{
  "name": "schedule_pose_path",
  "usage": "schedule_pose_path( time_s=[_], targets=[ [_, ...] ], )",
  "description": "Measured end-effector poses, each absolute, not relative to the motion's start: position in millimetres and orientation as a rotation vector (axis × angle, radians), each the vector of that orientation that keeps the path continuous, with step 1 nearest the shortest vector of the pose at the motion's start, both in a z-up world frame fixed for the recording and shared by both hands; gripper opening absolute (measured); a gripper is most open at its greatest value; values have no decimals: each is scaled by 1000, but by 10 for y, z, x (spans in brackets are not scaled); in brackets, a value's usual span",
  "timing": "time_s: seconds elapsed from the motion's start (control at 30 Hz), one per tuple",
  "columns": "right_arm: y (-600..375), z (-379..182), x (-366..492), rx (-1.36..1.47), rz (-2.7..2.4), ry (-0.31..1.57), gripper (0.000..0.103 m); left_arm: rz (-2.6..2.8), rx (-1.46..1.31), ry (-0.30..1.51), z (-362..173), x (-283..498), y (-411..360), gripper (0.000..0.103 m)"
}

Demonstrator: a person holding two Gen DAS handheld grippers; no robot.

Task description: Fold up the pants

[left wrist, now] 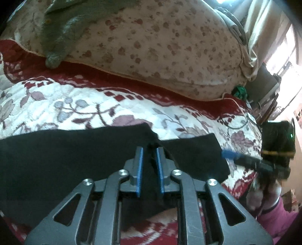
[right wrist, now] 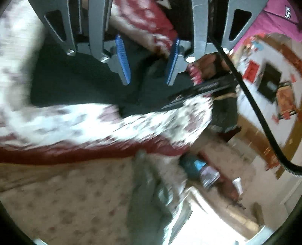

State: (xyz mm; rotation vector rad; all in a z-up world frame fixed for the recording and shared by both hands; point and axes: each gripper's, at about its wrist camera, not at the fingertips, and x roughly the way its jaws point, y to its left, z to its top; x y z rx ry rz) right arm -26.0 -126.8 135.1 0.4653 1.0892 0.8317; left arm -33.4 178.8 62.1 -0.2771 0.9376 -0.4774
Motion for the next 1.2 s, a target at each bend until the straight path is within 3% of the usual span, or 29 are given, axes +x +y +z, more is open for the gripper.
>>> schedule_pose_path(
  time_s=[0.17,0.27,0.3,0.5,0.73,1.2],
  targets=[
    [-1891,1216,-224,432,596,1112,51,-469,-221,965,603,-461,1508,22],
    [-2130,995,-200,516,540,1163,51,-488,-230,974,608,-533,1377,41],
    [-2216,953,-218,546,538,1169,51,-493,-246,974,613,-555,1338,42],
    [-2116,733,-131,624,605,1193,51,-411,-152,975,568,-561,1082,42],
    [-1908,794,-158,570,655,1159,32,-252,-111,1044,286,-412,1193,39],
    [-1936,792,-273,385,560,1176,31,-207,-167,1007,229,-408,1291,38]
  ],
)
